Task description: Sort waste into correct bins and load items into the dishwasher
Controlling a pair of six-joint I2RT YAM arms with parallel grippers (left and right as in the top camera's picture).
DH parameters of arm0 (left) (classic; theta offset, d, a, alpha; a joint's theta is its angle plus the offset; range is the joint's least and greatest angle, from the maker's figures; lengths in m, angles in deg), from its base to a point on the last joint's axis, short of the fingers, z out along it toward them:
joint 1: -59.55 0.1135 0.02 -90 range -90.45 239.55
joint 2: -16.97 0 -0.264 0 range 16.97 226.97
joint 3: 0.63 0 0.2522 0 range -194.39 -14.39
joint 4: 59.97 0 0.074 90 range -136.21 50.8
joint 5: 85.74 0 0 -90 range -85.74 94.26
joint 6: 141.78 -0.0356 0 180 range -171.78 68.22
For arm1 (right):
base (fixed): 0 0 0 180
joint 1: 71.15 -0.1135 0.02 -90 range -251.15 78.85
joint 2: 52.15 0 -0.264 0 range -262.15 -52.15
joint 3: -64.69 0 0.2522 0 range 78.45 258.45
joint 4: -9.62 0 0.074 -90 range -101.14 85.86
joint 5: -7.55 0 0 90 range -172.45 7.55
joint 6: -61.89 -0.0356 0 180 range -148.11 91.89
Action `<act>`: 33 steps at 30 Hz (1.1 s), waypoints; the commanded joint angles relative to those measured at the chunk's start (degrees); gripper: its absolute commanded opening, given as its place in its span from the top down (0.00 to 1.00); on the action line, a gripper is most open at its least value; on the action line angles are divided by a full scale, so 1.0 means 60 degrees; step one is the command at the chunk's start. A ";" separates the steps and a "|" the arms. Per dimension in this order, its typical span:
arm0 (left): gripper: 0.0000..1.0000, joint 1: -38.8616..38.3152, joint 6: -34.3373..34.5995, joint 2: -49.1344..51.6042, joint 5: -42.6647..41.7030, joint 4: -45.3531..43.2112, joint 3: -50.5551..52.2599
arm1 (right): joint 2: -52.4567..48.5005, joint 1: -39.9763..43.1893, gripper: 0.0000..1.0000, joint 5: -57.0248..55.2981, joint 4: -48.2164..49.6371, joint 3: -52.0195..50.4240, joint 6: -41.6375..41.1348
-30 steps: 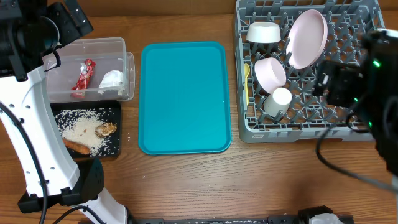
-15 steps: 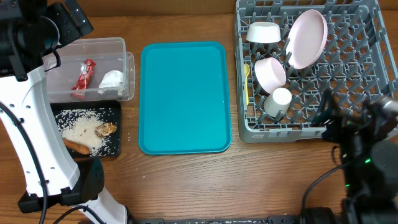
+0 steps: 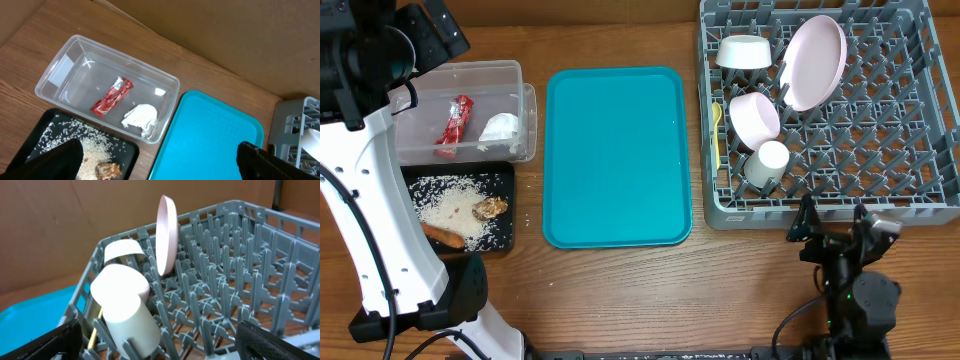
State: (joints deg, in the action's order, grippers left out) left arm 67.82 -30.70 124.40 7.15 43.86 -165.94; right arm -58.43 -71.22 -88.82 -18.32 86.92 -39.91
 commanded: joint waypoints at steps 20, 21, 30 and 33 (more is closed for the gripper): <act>0.00 -0.0007 0.0131 0.0095 0.0113 -0.0011 -0.0073 | 0.1020 -0.0171 0.00 0.0007 0.0350 -0.0787 -0.0007; 0.00 -0.0007 0.0131 0.0095 0.0113 -0.0011 -0.0073 | 0.1020 -0.0171 0.00 0.0011 0.0353 -0.0787 -0.0007; 0.00 -0.0007 0.0131 0.0095 0.0113 -0.0011 -0.0073 | 0.1020 -0.0171 0.00 0.0011 0.0350 -0.0787 -0.0007; 0.00 -0.0007 0.0131 0.0095 0.0113 -0.0011 -0.0073 | 0.1020 -0.0171 0.00 0.0011 0.0350 -0.0787 -0.0007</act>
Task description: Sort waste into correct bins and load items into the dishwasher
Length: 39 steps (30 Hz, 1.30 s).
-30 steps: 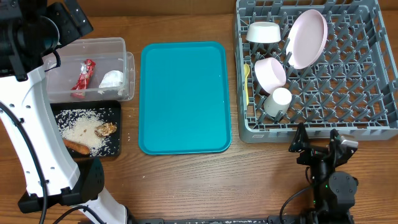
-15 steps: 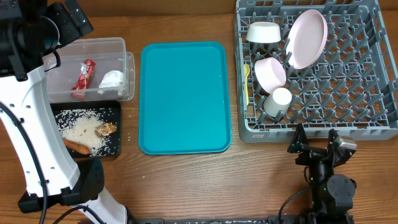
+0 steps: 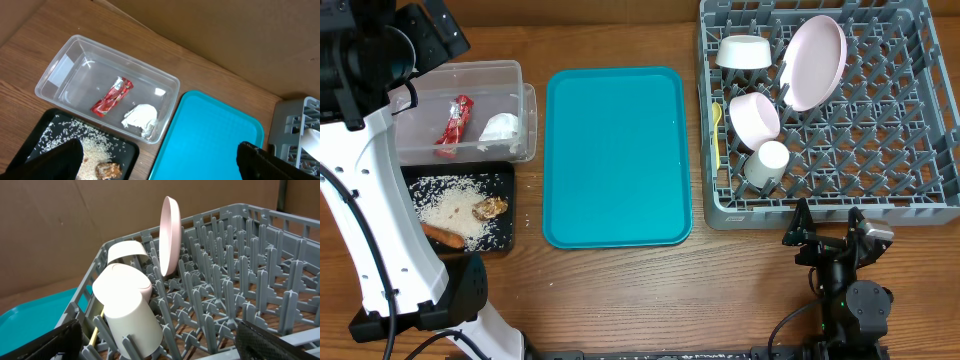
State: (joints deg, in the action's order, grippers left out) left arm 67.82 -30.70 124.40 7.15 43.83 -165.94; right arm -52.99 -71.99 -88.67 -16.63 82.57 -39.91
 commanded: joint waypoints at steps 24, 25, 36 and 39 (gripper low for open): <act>0.00 -0.0025 -0.0933 -0.2164 -0.1647 -0.4554 0.5133 | 0.0113 -0.0044 0.00 -0.0018 0.0069 -0.0062 -0.0007; 0.00 -0.0025 -0.1381 -0.2601 -0.2065 -0.5431 0.6069 | 0.0113 -0.0044 0.00 -0.0015 0.0069 -0.0062 -0.0007; 0.00 -0.0025 -0.4415 -0.7854 -0.3381 -1.1395 1.4783 | 0.0113 -0.0044 0.00 -0.0015 0.0069 -0.0062 -0.0007; 0.00 -0.0029 -0.4473 -0.9555 -0.3049 -1.2276 1.6884 | 0.0113 -0.0044 0.00 -0.0018 0.0069 -0.0062 -0.0007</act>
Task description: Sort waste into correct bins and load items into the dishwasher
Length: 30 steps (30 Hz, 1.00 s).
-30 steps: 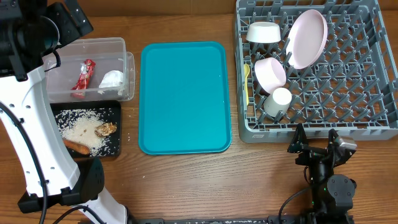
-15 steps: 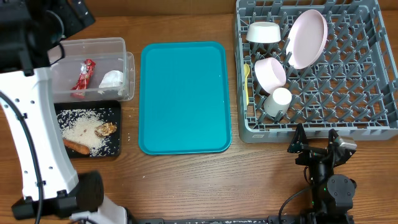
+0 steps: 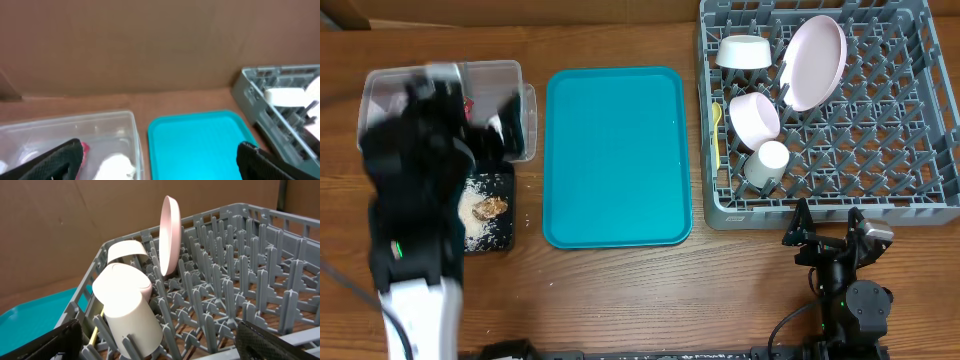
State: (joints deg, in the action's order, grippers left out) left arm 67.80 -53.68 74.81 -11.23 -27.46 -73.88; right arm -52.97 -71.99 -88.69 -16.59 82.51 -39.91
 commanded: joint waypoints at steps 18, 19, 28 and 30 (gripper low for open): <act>0.00 -0.0262 -0.0321 -0.8710 0.1184 -0.3206 0.9100 | 0.0109 -0.0044 0.00 -0.0011 0.0062 -0.0051 -0.0007; 0.00 -0.0262 -0.0321 -0.8870 0.1184 -0.3206 0.9249 | 0.0109 -0.0044 0.00 -0.0015 0.0062 -0.0051 -0.0007; 0.00 -0.0313 -0.0408 -0.9610 0.1439 -0.2772 0.9868 | 0.0109 -0.0044 0.00 -0.0015 0.0062 -0.0051 -0.0007; 0.00 -0.0321 -0.0393 -0.9610 0.1537 -0.2452 0.9868 | 0.0109 -0.0044 0.00 -0.0015 0.0062 -0.0051 -0.0007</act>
